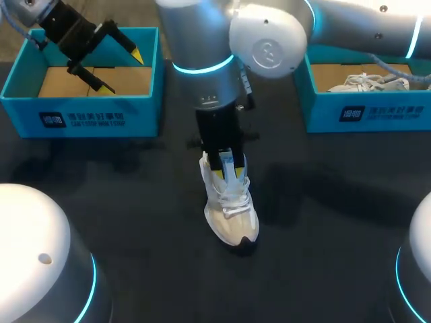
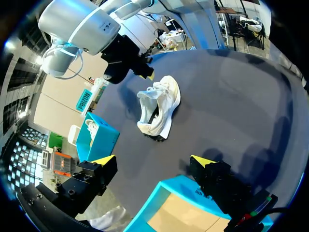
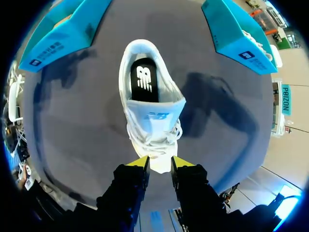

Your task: Take the shoe out of the shoebox, open the shoe tongue, remove and reinsert the insole, then place the shoe into the shoebox

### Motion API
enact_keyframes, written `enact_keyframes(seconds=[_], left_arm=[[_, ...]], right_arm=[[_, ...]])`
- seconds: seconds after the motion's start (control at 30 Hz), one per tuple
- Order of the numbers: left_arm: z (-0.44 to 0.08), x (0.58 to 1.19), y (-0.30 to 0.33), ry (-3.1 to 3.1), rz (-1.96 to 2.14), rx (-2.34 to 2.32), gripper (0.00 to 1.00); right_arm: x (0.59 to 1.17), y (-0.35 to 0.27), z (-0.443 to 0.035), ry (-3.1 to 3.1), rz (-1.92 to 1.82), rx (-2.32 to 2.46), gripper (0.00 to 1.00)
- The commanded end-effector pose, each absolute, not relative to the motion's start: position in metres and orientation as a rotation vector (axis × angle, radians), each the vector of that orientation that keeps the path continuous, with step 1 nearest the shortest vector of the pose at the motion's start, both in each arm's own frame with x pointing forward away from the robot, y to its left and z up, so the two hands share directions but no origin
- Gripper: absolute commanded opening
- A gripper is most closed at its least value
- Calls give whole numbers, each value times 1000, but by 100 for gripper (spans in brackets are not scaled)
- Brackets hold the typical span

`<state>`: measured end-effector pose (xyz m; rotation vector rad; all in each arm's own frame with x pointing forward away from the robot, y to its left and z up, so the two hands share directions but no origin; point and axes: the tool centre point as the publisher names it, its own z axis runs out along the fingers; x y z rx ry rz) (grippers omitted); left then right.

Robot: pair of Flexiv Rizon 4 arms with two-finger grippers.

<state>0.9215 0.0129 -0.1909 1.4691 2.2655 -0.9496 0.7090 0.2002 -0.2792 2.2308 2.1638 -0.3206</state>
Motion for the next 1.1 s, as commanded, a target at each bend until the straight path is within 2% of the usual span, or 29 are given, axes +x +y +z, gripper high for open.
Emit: enact_keyframes(seconds=[0.03, 0.27, 0.6, 0.83, 1.1], left_arm=[[-190, 921, 13, 2269, -944, 1470, 100], [-190, 921, 13, 2269, -944, 1470, 100], [-190, 921, 13, 2269, -944, 1470, 100], [-190, 921, 13, 2269, -944, 1470, 100], [-190, 921, 13, 2269, -944, 1470, 100]], right_arm=[[716, 196, -285, 2183, -290, 2223, 30], [743, 196, -303, 2253, -256, 2173, 33], [765, 197, -324, 2339, -236, 2115, 25], [759, 192, -312, 2309, -234, 2110, 29], [784, 202, -335, 2410, -207, 2039, 34]])
